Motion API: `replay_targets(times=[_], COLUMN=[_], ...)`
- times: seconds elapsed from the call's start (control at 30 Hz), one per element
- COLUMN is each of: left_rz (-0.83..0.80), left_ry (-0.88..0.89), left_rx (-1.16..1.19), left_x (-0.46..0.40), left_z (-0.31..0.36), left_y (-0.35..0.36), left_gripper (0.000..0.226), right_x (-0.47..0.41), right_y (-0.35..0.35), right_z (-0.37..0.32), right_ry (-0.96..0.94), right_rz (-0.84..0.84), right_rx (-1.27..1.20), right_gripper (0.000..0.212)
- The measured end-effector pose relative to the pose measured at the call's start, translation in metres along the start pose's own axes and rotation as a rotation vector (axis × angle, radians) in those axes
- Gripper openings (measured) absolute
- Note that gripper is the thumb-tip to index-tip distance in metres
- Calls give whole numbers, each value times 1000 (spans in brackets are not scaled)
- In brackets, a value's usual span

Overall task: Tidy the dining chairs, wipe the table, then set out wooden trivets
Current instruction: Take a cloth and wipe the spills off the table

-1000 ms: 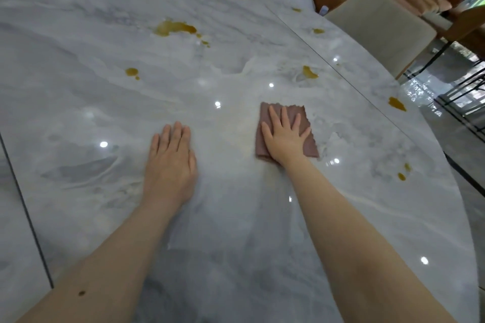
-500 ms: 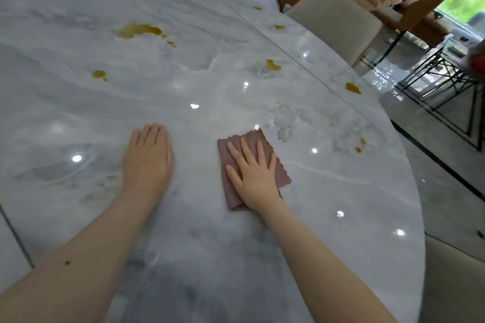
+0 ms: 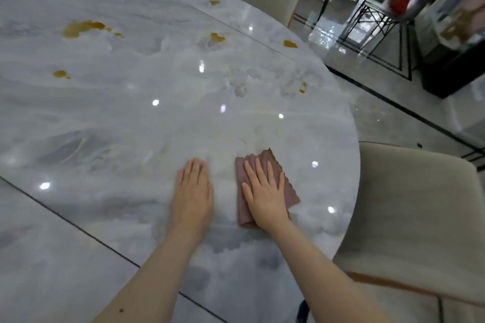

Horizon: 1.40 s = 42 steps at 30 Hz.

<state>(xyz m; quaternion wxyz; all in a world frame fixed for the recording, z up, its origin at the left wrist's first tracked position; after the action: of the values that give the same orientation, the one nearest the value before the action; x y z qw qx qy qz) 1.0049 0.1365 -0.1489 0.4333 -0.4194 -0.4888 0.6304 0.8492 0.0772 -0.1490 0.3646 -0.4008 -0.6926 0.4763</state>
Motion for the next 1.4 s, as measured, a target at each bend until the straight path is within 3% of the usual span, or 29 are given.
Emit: replay_targets(times=[0.23, 0.43, 0.53, 0.67, 0.83, 1.03, 1.2, 1.4], left_rz=[-72, -213, -251, -241, -238, -297, -304, -364], left_ry=[21, -62, 16, 173, 196, 241, 174, 217], left_rx=[-67, -139, -44, 174, 412, 710, 937, 993], left_x=[40, 44, 48, 60, 54, 60, 75, 89], left_z=[23, 43, 75, 151, 254, 403, 523, 652], left_y=[5, 1, -2, -30, -59, -100, -126, -112], left_gripper=[56, 52, 42, 39, 25, 34, 30, 15], right_x=[94, 150, 164, 186, 203, 236, 279, 323], right_y=[-3, -4, -27, -77, -141, -233, -292, -319], right_z=[37, 85, 95, 119, 158, 236, 321, 443], right_ry=[16, 74, 111, 222, 341, 384, 402, 484], right_rz=[33, 106, 95, 216, 331, 408, 373, 407], right_rx=[-131, -318, -398, -687, -1197, -1800, -2059, -2151], right_gripper=[66, 44, 35, 33, 35, 33, 41, 48])
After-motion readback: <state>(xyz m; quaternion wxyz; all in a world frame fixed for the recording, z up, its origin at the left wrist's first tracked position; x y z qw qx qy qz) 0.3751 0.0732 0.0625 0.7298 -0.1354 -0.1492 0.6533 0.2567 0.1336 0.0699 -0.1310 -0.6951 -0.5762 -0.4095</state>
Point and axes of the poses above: each hand's wrist, its own x-axis away from the middle knuckle, its own y-axis out of the palm, z = x × y, the point moved 5 cm from there along -x, towards the middle knuckle, and after that the axes turned 10 degrees about -x, right-handed, at the moved point
